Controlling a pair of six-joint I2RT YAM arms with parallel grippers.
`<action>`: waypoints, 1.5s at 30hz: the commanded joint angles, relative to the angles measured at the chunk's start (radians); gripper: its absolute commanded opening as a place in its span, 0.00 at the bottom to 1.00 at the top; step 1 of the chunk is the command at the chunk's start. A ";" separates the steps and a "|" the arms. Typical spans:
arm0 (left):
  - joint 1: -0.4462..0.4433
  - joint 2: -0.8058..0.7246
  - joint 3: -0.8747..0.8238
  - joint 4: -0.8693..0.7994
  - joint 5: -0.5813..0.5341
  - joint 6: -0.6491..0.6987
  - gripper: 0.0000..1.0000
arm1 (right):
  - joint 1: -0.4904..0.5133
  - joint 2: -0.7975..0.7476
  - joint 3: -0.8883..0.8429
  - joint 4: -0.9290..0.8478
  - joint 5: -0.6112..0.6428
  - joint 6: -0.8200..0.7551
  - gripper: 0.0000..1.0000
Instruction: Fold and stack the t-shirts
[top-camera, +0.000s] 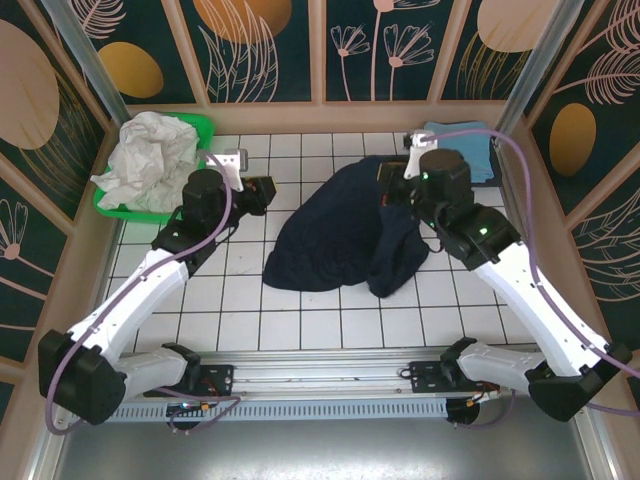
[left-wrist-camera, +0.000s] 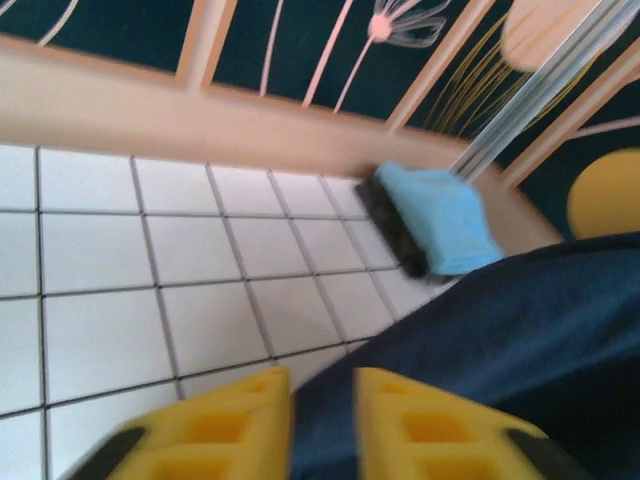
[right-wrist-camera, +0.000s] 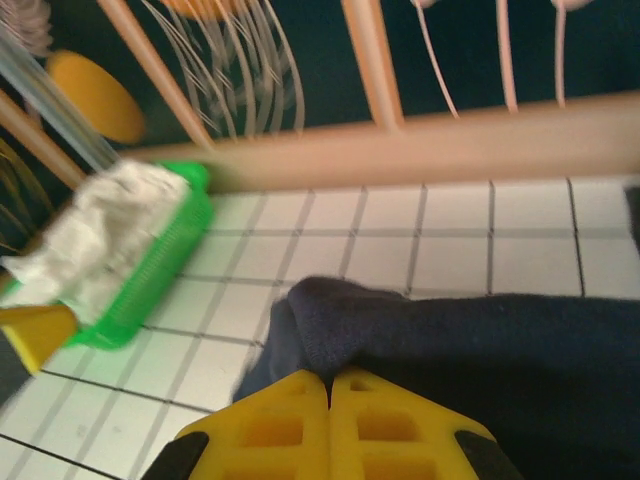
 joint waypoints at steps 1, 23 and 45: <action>0.002 0.047 0.023 -0.030 0.088 0.066 0.30 | -0.028 0.043 0.099 0.090 -0.101 -0.097 0.00; -0.106 0.306 -0.087 0.061 -0.067 -0.075 0.59 | -0.194 0.489 0.122 0.064 -0.065 0.013 0.84; -0.282 1.532 1.480 -0.542 -0.030 0.299 0.73 | -0.096 0.038 -0.946 0.594 -0.253 0.438 0.75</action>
